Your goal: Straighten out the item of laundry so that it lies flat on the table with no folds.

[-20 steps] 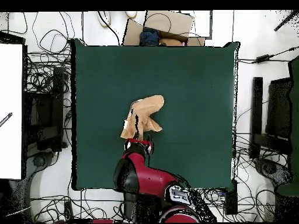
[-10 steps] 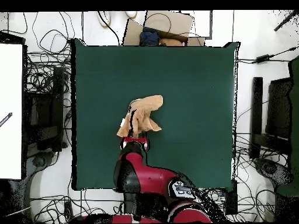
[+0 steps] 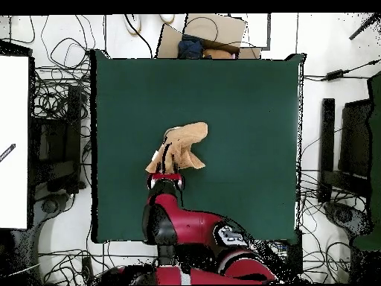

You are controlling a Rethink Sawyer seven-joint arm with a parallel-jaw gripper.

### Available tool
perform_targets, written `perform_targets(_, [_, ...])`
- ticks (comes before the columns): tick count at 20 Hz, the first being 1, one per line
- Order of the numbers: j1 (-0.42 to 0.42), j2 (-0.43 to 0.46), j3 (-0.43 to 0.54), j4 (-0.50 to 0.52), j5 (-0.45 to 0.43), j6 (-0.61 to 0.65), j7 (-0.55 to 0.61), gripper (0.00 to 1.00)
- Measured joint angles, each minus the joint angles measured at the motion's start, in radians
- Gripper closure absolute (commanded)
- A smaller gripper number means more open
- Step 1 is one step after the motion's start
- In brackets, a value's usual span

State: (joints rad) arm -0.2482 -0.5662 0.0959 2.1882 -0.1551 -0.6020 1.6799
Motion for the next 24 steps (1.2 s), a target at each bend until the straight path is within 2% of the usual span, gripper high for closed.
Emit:
perform_targets(8, [0.005,0.013,0.019,-0.002,0.014,0.000,0.000,0.00])
perform_targets(15, [0.084,-0.003,-0.035,-0.002,0.117,0.000,0.000,0.00])
perform_targets(24, [0.138,-0.034,-0.098,-0.023,0.138,0.000,0.000,0.00])
